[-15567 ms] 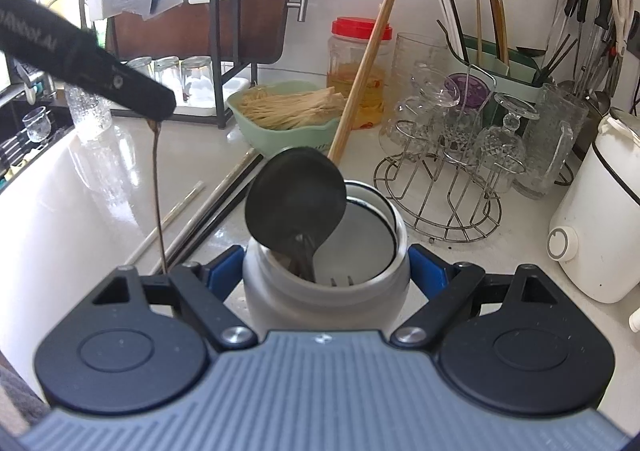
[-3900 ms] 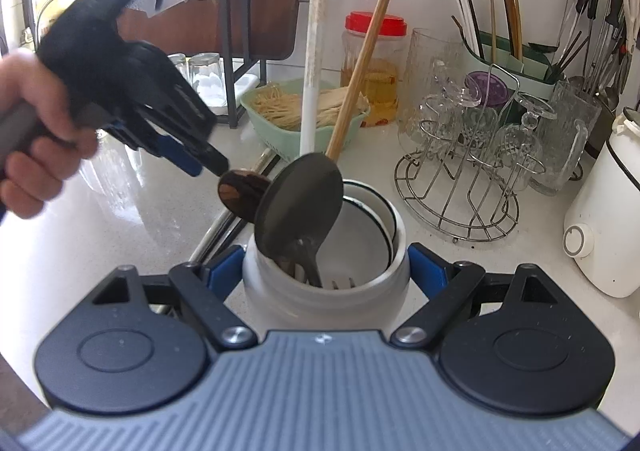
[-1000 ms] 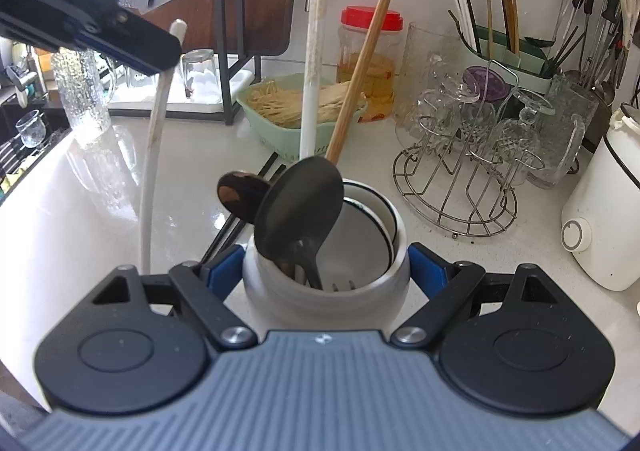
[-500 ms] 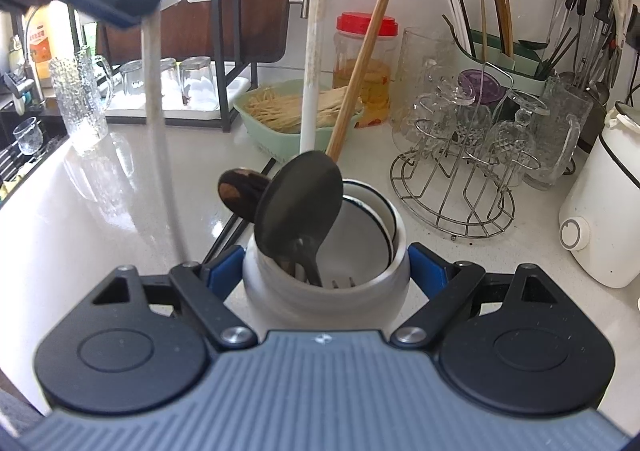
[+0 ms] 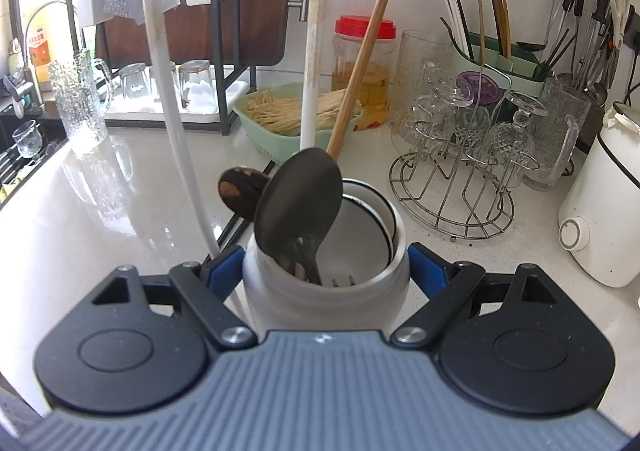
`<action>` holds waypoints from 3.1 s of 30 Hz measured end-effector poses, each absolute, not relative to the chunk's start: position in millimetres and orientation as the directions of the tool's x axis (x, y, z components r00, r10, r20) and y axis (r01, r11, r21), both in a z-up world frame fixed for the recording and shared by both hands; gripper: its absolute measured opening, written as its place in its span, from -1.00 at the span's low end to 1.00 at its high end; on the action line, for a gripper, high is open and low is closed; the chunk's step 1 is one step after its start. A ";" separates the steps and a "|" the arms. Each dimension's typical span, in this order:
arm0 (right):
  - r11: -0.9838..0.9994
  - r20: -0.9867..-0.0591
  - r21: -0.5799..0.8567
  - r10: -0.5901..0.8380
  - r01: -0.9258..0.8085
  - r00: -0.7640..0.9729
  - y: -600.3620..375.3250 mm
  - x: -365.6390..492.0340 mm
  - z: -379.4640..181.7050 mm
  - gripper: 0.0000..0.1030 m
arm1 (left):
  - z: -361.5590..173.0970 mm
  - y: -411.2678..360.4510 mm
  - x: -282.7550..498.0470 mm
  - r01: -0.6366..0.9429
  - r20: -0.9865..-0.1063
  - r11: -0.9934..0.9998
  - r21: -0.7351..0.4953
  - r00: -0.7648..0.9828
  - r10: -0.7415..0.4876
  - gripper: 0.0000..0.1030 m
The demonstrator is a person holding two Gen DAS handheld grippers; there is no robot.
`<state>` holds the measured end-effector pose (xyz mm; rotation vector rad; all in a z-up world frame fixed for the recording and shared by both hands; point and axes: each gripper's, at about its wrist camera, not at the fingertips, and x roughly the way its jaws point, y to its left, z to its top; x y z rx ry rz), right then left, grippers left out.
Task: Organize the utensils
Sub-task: 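Lift the second white chopstick with the left gripper over the jar, then lower the second white chopstick into the jar and open the left gripper, then move the left gripper down to the black chopsticks on the counter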
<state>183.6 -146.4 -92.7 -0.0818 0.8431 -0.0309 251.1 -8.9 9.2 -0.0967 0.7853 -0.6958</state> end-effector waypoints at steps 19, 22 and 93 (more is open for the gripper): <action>0.996 -0.735 -0.086 -0.072 0.014 0.674 -144.7 182.4 -93.4 0.74 | 99.0 -8.1 257.3 0.611 -0.533 0.751 -0.252 0.559 -0.634 -0.87; 0.996 -0.734 -0.085 -0.072 0.014 0.676 -145.1 181.9 -93.6 0.74 | 106.2 -12.3 259.5 0.621 -0.526 0.747 -0.238 0.564 -0.637 -0.87; 0.996 -0.745 -0.074 -0.024 -0.046 0.667 -149.7 183.1 -92.9 0.74 | 24.8 -67.6 284.3 0.566 -0.741 0.784 -0.254 0.407 -0.534 0.15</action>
